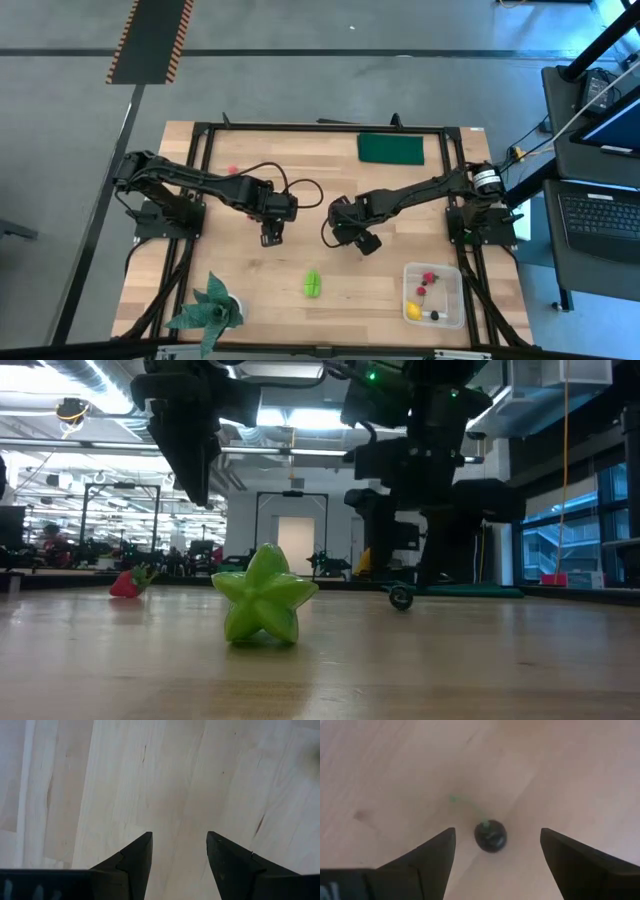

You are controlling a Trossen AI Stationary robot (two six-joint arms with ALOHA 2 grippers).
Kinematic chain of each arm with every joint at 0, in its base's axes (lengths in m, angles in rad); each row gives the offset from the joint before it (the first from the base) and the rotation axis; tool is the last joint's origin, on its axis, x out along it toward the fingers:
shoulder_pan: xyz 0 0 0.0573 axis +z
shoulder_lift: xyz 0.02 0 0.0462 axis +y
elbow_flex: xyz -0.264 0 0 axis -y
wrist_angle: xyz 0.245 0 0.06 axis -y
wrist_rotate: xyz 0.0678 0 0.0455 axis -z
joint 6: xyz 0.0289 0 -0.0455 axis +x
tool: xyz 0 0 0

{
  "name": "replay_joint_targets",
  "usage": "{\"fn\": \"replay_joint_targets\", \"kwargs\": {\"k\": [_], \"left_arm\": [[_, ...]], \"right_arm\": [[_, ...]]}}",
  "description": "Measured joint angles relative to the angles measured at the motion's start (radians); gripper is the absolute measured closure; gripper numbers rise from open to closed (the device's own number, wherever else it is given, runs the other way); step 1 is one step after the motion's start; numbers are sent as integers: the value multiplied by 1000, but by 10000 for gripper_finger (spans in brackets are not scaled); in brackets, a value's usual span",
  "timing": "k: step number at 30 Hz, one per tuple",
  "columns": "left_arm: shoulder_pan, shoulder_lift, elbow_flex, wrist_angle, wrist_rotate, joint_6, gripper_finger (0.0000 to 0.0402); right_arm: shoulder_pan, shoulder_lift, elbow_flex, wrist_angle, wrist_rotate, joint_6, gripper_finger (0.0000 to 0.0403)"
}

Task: Pick and placing Produce into tupperware
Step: Put the black cherry into the transparent bin

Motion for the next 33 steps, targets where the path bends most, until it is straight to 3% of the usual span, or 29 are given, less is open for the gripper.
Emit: {"fn": "replay_joint_targets", "kwargs": {"k": [8, 23, 33], "left_arm": [[0, 0, 0, 5, 0, -18, 223], [0, 0, 0, 6, 0, -18, 223], [0, 0, 0, 6, 0, -15, 223]], "right_arm": [[0, 58, 0, 5, -1, -3, 122], [1, 66, 0, -1, -16, 0, 236], [1, 67, 0, 7, -8, 5, 286]]}}
